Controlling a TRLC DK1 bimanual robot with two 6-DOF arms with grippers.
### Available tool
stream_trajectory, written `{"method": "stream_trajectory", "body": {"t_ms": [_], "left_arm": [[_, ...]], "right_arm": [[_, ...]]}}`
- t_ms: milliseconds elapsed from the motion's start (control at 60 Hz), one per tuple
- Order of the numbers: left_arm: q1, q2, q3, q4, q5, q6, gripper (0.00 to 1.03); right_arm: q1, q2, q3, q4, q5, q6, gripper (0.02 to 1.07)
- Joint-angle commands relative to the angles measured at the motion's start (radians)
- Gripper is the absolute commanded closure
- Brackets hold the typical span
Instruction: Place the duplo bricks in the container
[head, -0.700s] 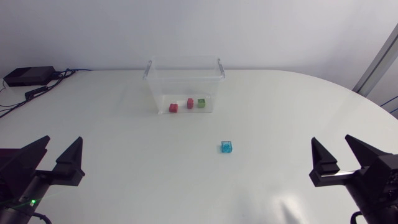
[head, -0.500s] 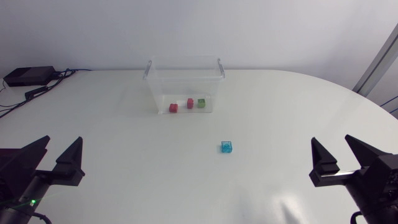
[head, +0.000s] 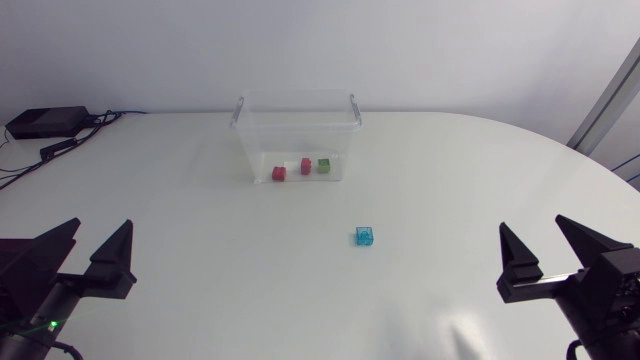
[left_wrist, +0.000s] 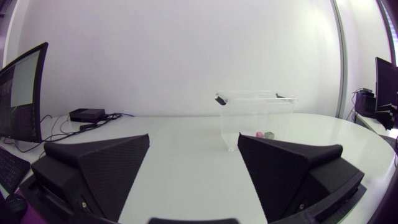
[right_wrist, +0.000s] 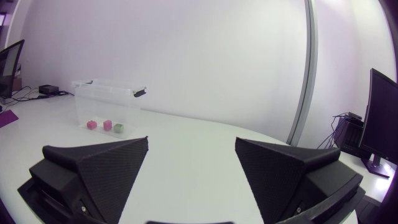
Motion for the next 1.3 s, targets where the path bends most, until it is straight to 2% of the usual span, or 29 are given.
{"method": "stream_trajectory", "body": {"t_ms": [0, 233, 350, 500, 750, 900, 1283], "left_arm": [[0.007, -0.01, -0.018, 0.008, 0.003, -0.027, 0.04], [0.007, -0.01, -0.018, 0.008, 0.003, -0.027, 0.04], [0.007, -0.01, -0.018, 0.008, 0.003, -0.026, 0.04], [0.007, -0.01, -0.018, 0.008, 0.003, -0.027, 0.04], [0.007, -0.01, -0.018, 0.008, 0.003, -0.026, 0.04], [0.007, -0.01, -0.018, 0.008, 0.003, -0.027, 0.04], [0.007, -0.01, -0.018, 0.008, 0.003, -0.027, 0.04]], "right_arm": [[0.007, 0.015, -0.016, -0.005, 0.001, -0.022, 0.06], [0.013, 0.066, 0.049, -0.065, -0.025, -0.016, 0.06], [0.013, 0.153, 0.107, -0.082, -0.025, -0.005, 0.06], [0.012, 0.37, 0.236, -0.111, -0.03, 0.059, 0.06], [-0.005, 0.9, 0.556, -0.27, -0.073, 0.202, 0.06], [0.015, 1.08, 0.681, -0.364, -0.074, 0.266, 0.07], [0.322, 1.373, 0.883, -0.537, 0.065, 0.388, 0.07]]}}
